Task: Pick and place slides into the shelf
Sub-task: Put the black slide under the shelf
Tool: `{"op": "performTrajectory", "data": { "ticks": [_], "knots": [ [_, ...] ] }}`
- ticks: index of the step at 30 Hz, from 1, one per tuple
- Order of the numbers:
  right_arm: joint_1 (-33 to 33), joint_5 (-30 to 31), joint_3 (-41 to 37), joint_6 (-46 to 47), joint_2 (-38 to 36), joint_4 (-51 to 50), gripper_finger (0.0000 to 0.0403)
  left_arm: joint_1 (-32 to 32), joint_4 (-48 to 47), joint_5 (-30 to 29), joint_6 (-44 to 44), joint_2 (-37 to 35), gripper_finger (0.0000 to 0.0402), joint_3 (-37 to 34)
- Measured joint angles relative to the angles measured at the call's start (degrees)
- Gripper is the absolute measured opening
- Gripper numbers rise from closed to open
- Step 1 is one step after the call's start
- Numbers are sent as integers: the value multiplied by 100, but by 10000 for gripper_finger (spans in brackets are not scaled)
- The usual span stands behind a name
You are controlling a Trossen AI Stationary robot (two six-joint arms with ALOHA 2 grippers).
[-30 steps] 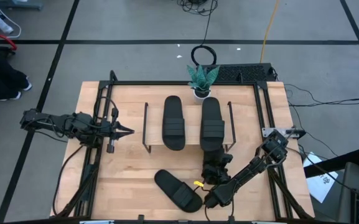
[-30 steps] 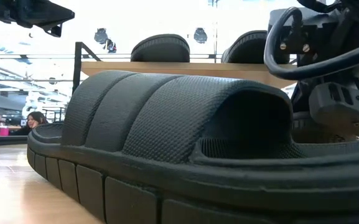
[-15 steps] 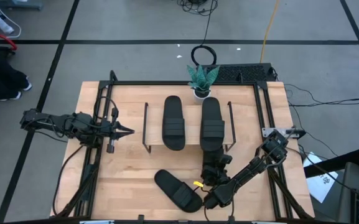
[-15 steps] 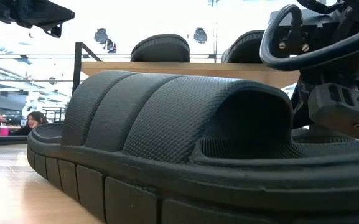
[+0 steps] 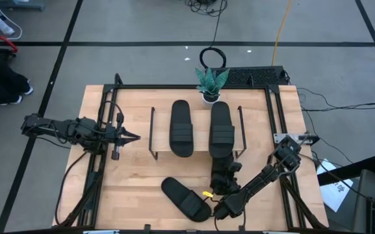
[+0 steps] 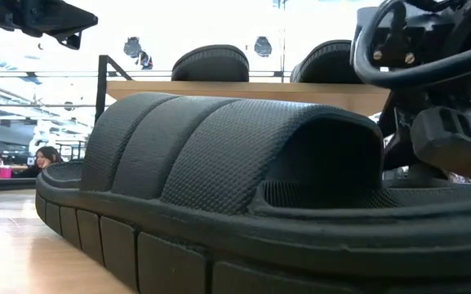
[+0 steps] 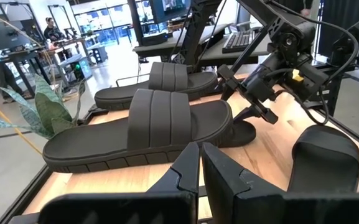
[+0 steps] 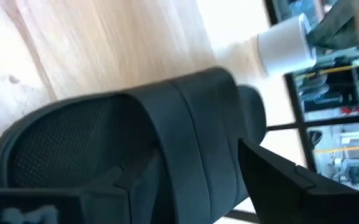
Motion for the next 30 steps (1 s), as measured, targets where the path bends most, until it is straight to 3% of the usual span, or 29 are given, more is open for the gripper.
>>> {"op": "performTrajectory", "data": {
  "ticks": [10, 22, 26, 30],
  "knots": [
    [129, 400, 11, 75, -110, -106, 224, 0, -68, 4, -24, 0, 21, 0],
    [691, 402, 10, -67, -1057, 364, 214, 1, -70, 7, -28, 0, 21, 0],
    [957, 404, -175, -722, -1317, 1178, 178, -1, -72, 11, -32, 0, 21, 0],
    [1020, 75, -487, -1289, -1516, 2219, 92, 0, -81, 14, -44, 0, 21, 0]
  ]
}}
